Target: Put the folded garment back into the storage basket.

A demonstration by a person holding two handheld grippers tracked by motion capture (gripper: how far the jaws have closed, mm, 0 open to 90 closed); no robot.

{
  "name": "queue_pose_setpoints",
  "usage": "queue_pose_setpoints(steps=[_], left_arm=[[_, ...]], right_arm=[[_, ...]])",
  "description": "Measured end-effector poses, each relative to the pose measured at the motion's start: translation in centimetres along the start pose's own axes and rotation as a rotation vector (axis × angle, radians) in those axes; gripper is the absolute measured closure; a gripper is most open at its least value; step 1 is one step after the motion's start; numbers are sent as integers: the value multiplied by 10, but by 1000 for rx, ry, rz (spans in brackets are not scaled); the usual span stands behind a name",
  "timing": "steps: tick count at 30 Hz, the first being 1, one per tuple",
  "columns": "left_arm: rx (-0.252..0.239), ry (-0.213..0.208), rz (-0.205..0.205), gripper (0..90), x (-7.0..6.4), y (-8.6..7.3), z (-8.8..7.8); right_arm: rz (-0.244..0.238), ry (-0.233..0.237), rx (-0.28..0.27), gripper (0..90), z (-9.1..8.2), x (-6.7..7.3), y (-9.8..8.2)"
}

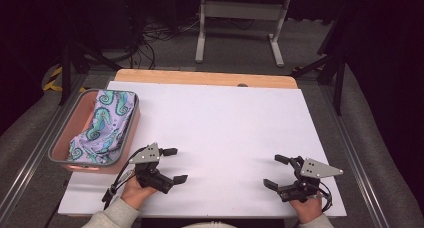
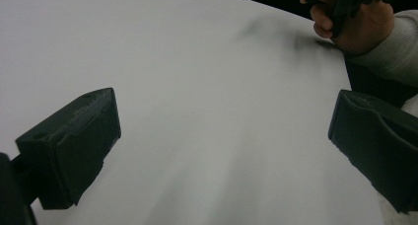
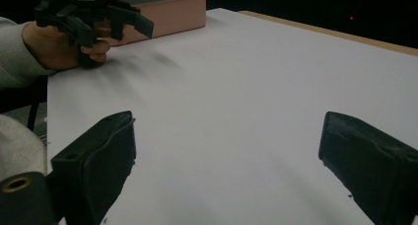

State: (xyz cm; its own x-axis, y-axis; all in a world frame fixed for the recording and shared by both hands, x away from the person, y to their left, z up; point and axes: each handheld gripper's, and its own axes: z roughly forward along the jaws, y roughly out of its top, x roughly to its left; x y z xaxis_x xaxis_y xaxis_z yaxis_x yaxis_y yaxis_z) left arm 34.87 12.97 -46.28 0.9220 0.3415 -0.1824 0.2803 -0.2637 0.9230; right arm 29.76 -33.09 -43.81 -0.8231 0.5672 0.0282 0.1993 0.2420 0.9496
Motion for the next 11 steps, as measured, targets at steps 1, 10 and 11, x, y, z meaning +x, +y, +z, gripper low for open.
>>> queue_pose_setpoints(steps=[1,10,11], left_arm=[[-1,7,3,2,0,0,0],[3,41,19,2,-1,0,0],[3,40,14,2,-1,0,0]], right_arm=[[1,1,0,77,0,0,0],[5,2,-1,76,0,1,-1],[5,2,0,76,0,1,-1]])
